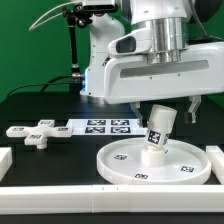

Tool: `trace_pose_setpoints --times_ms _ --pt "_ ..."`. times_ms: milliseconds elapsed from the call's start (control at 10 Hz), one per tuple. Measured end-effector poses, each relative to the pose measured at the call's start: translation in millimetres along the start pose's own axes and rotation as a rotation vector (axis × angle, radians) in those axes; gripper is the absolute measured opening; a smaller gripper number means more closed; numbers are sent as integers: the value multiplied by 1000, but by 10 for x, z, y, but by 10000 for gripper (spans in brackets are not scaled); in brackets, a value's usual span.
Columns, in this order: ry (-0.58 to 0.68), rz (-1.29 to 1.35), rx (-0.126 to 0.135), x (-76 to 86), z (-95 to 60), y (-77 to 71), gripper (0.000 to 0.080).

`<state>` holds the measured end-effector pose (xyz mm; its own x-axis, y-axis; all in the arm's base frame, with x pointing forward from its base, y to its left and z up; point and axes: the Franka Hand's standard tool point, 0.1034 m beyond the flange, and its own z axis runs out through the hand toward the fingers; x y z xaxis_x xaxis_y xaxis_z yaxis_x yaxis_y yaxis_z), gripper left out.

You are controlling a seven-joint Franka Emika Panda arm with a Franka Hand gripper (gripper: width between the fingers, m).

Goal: Assemble round table

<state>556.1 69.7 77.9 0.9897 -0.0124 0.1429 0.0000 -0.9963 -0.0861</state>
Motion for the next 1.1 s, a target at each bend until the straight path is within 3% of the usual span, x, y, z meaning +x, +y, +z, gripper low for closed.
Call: trace_pose_setpoints --times_ms 300,800,1000,1100 --pt "-10 -58 -5 -89 -1 -24 649" --pt "-14 -64 -9 -93 -3 112 649" --pt "-12 -56 -13 -82 -8 168 432" --pt "-13 -54 -14 -82 -7 181 432"
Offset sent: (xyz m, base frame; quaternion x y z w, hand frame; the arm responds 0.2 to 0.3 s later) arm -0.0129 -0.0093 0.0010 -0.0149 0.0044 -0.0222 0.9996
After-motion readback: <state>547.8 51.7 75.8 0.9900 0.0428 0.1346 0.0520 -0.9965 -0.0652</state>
